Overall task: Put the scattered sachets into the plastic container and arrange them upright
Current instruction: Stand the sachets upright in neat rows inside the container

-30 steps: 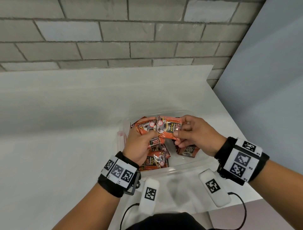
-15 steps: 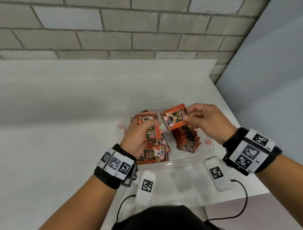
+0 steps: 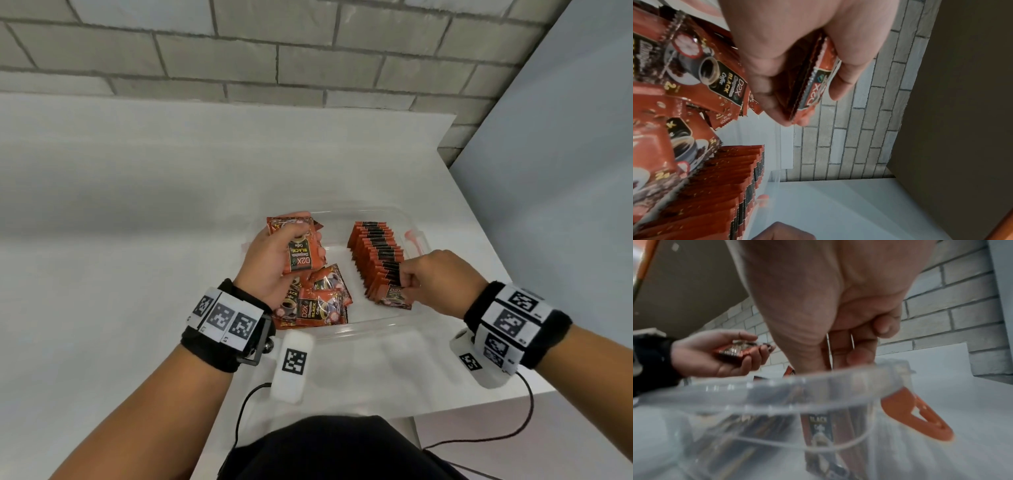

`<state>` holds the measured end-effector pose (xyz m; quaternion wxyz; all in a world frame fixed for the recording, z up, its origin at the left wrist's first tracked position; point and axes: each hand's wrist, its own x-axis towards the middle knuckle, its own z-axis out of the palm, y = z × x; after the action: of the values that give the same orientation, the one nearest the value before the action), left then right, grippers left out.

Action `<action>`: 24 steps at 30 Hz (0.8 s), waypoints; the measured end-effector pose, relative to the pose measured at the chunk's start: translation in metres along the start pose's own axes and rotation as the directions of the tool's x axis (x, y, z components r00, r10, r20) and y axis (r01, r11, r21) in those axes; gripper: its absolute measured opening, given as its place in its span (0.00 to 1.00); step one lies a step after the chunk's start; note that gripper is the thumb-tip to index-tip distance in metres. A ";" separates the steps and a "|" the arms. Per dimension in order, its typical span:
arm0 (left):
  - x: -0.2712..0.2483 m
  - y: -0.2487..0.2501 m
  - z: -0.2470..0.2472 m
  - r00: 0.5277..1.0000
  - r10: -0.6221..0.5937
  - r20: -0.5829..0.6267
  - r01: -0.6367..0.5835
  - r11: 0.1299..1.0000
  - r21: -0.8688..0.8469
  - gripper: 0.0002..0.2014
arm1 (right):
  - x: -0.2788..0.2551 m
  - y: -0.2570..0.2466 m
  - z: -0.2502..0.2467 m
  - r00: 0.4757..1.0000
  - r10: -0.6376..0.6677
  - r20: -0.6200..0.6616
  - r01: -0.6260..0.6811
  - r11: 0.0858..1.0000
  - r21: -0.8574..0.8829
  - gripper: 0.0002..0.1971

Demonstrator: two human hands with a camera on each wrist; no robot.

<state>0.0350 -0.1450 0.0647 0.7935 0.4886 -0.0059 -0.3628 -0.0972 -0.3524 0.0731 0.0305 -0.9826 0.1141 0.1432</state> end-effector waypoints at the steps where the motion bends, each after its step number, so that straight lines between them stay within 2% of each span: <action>1: 0.001 0.000 0.000 1.000 -0.002 -0.001 0.002 1.000 0.002 0.10 | 0.001 -0.001 0.001 1.000 -0.015 -0.004 0.015 0.999 -0.043 0.08; 5: 0.000 -0.001 -0.002 1.000 -0.012 0.004 0.012 1.000 0.016 0.07 | 0.004 -0.003 0.003 0.999 -0.046 0.023 0.050 0.979 -0.199 0.07; 12: 0.001 -0.001 -0.004 1.000 -0.015 0.011 0.015 1.000 0.025 0.07 | 0.007 -0.008 0.000 0.994 -0.069 0.083 0.094 0.935 -0.342 0.06; 17: 0.002 -0.002 -0.005 1.000 -0.020 0.022 0.020 1.000 0.019 0.10 | 0.005 -0.011 -0.001 0.996 -0.076 0.052 0.089 0.936 -0.340 0.06; 24: 0.004 -0.005 -0.005 0.999 -0.029 0.015 0.029 0.999 0.023 0.11 | 0.004 -0.008 0.000 0.994 -0.082 0.078 0.103 0.939 -0.329 0.07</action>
<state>0.0370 -0.1447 0.0566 0.7824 0.4950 -0.0089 -0.3778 -0.0917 -0.3452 0.0719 -0.1253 -0.9730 0.0411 0.1896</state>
